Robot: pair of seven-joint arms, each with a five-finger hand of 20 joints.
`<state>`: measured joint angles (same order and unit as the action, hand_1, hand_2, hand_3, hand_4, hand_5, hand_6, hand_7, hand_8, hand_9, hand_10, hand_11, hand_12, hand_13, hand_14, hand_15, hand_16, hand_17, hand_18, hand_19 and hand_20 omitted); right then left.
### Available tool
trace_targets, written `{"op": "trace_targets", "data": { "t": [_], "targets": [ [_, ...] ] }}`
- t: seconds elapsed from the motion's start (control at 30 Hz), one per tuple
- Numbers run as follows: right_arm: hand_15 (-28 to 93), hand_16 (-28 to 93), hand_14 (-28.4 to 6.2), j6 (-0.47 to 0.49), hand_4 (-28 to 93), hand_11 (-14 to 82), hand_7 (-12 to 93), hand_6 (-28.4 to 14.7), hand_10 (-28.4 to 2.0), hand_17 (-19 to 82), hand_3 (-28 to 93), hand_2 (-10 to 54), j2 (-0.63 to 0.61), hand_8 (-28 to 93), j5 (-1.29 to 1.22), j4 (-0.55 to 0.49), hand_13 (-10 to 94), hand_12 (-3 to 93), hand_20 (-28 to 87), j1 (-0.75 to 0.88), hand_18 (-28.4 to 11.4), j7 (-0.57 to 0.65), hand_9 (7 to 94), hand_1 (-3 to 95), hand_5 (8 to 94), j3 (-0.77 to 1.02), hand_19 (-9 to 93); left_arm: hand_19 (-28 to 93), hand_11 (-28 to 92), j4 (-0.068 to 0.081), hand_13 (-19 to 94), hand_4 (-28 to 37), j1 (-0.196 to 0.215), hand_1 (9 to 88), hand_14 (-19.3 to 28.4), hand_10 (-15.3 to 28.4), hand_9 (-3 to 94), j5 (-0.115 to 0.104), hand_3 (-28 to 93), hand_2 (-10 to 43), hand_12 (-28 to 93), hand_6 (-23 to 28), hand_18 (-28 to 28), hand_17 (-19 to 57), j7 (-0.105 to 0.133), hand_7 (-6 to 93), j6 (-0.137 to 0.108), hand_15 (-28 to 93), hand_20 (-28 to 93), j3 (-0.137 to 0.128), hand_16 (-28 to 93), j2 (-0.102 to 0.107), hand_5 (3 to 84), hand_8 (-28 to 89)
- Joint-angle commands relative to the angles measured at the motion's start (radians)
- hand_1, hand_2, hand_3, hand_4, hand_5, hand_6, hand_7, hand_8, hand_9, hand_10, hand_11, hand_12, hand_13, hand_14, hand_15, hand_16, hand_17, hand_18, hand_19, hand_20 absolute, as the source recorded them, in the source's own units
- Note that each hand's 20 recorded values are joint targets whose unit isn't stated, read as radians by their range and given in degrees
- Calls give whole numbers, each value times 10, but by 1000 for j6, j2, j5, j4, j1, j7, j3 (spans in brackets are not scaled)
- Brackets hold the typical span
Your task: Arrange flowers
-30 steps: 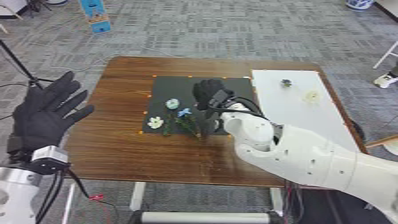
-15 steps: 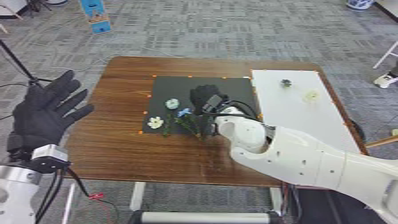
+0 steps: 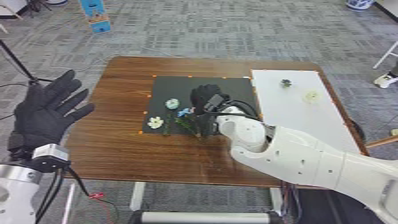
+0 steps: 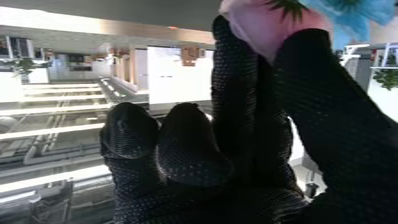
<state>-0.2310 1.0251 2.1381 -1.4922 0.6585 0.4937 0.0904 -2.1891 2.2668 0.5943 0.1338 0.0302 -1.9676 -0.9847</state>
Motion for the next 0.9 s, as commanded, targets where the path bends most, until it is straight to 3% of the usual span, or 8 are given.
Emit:
{"op": "trace_targets", "data": {
  "t": [0.03,0.27,0.47,0.7,0.77,0.83,0.9],
  "targets": [
    [864,358,-46,28,-283,205,305,41,-56,403,783,-95,-9,-22,36,-31,739,338,564,-5,-207,11,776,395,652,13,932,404,110,-11,164,-283,17,222,142,104,207,-5,619,-63,168,23,248,-104,-5,145,7,92,23,-11,53,-7,257,-78],
    [865,357,-47,55,-283,215,299,40,-58,398,792,-95,-18,-28,42,-33,734,322,561,-4,-207,9,764,389,648,30,932,404,109,-17,164,-283,28,223,142,104,207,-5,616,-60,167,23,248,-104,-4,146,4,91,23,-17,53,-13,257,-78],
    [865,356,-47,56,-283,222,295,40,-59,395,793,-95,-17,-33,54,-25,733,313,560,1,-208,7,755,385,646,41,932,405,110,-12,164,-283,20,224,142,104,206,-5,617,-59,167,24,248,-104,-6,144,2,91,22,-14,53,-12,258,-78],
    [865,357,-47,88,-283,229,293,40,-61,391,797,-95,-28,-43,53,-47,727,303,556,4,-208,10,746,382,642,43,932,405,109,-27,164,-283,45,224,142,103,206,-4,618,-59,167,24,249,-104,-5,144,5,89,22,-29,53,-21,258,-78],
    [866,357,-47,93,-283,242,291,41,-65,386,789,-95,-27,-60,49,-45,724,288,553,6,-207,6,739,382,639,47,932,405,109,-26,164,-283,41,224,142,103,206,-5,617,-59,167,24,249,-104,-5,144,6,90,22,-26,54,-20,257,-78],
    [866,357,-48,96,-283,274,293,41,-74,385,675,-95,-25,-121,53,-39,724,242,552,10,-208,4,721,443,629,53,932,406,109,-23,164,-283,35,225,143,103,206,-5,616,-58,167,24,249,-104,-8,144,5,91,21,-23,54,-18,257,-78],
    [867,358,-49,99,-283,276,278,36,-76,384,411,-95,-22,-112,55,-34,722,239,550,12,-206,2,711,580,620,59,932,406,110,-22,164,-283,34,225,143,104,207,-5,616,-59,167,24,249,-104,-8,144,2,91,21,-22,54,-17,257,-78]
  ]
}}
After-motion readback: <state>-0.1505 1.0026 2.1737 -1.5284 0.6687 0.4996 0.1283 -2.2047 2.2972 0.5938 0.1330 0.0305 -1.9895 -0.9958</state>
